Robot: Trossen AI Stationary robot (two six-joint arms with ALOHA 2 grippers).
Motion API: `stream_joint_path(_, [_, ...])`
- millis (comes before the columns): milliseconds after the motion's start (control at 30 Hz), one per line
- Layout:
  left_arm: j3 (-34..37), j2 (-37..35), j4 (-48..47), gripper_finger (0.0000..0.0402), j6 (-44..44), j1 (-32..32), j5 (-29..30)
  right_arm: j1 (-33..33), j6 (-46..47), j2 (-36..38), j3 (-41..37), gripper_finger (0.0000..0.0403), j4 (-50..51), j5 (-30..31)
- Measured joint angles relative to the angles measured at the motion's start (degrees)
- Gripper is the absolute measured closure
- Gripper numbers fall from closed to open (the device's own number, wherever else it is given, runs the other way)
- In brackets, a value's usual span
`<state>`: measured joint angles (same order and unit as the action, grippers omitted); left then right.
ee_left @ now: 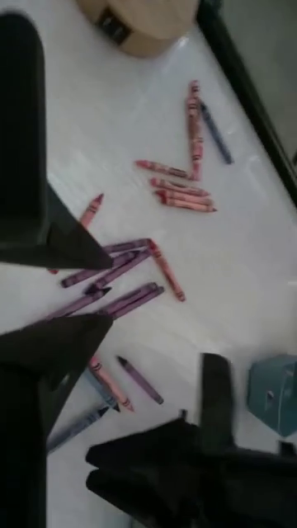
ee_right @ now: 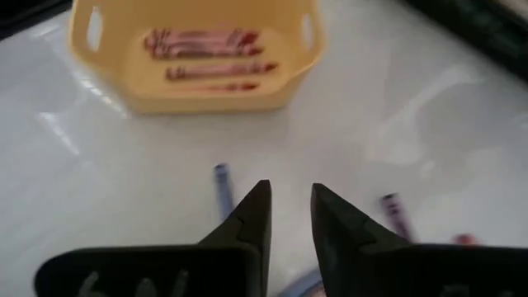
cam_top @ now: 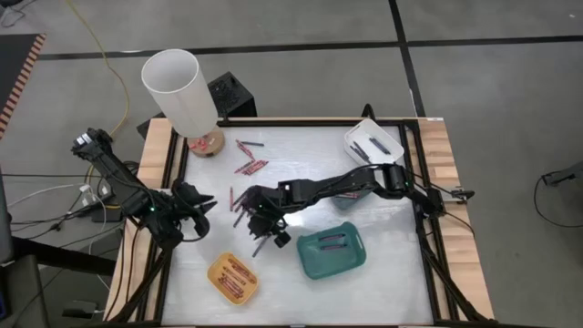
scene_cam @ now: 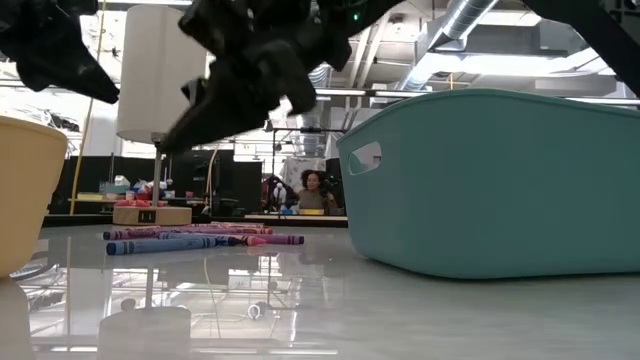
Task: Sort crayons
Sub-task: Put the blue crayon into the white bin
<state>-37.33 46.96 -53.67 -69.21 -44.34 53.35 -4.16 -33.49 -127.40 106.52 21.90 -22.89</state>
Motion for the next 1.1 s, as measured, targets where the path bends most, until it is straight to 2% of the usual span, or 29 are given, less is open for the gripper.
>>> stream_joint_path(167, [1.59,0.79,1.94,0.0242,2.69,0.01,1.31,-0.74,-0.18,-0.36,-3.17,0.0283,-2.05,0.04])
stream_joint_path(367, [4.27,0.92,1.97,0.0192,-2.98,0.02,-0.58,-1.49,-0.54,-0.36,-3.89,0.0239,-3.84,0.23])
stream_joint_path(600, [4.69,0.92,2.21,0.0187,-4.7,0.02,-0.91,-1.38,-1.07,-1.42,-3.82,0.0233,-6.85,0.25])
stream_joint_path(833, [4.69,0.92,2.24,0.0187,-5.02,0.02,-1.82,-1.53,-0.86,-5.91,-3.76,0.0236,-11.28,0.6])
stream_joint_path(1100, [4.66,0.89,2.1,0.0187,-5.04,0.07,-2.09,-1.66,-0.65,-6.2,-3.82,0.0237,-9.98,0.5])
